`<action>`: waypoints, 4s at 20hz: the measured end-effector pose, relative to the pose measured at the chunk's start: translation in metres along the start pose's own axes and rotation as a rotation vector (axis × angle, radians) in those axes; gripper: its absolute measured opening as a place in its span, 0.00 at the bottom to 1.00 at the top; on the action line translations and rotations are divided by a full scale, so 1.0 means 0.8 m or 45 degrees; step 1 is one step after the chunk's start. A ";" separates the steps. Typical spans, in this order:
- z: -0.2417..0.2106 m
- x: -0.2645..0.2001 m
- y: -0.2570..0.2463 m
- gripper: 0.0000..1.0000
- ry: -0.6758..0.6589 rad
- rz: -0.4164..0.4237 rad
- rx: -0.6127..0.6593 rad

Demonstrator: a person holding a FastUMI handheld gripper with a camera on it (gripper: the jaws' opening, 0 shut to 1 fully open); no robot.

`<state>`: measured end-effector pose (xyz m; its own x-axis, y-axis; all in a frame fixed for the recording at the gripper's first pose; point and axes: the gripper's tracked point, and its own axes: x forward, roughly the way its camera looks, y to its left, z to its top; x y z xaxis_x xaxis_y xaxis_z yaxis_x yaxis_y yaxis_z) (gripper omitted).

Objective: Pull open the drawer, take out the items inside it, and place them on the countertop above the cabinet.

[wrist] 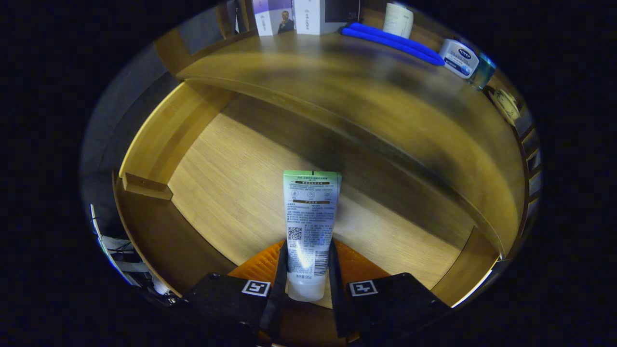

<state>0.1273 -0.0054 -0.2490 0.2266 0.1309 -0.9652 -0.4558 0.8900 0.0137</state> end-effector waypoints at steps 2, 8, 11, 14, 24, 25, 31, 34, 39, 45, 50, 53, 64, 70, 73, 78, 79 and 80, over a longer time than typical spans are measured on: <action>0.002 -0.017 0.006 0.45 -0.046 0.013 -0.018; 0.007 -0.056 0.020 0.45 -0.165 0.083 0.001; 0.008 -0.078 0.020 0.45 -0.226 0.106 0.026; 0.010 -0.107 0.024 0.45 -0.299 0.147 0.084; 0.095 -0.152 -0.067 0.45 -0.488 0.091 0.336; 0.105 -0.150 -0.080 0.45 -0.493 0.070 0.360; 0.152 -0.126 -0.140 0.45 -0.492 0.013 0.560; 0.172 -0.107 -0.148 0.45 -0.456 0.036 0.639; 0.183 -0.083 -0.149 0.51 -0.397 0.014 0.717; 0.193 -0.110 -0.130 0.82 -0.521 0.020 0.707; 0.167 -0.171 -0.119 0.98 -0.800 -0.125 0.629; 0.140 -0.218 -0.101 0.98 -1.006 -0.181 0.564; 0.008 -0.273 -0.023 0.98 -1.530 -0.428 0.427; -0.063 -0.291 0.015 0.98 -1.737 -0.579 0.368; -0.095 -0.293 0.021 0.98 -1.779 -0.661 0.348; -0.128 -0.258 0.028 0.98 -1.760 -0.625 0.433; -0.133 -0.250 0.031 0.98 -1.761 -0.609 0.443; -0.136 -0.242 0.031 0.98 -1.755 -0.598 0.454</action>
<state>-0.0218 -0.0564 -0.0901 0.9929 -0.0721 0.0949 0.0688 0.9969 0.0376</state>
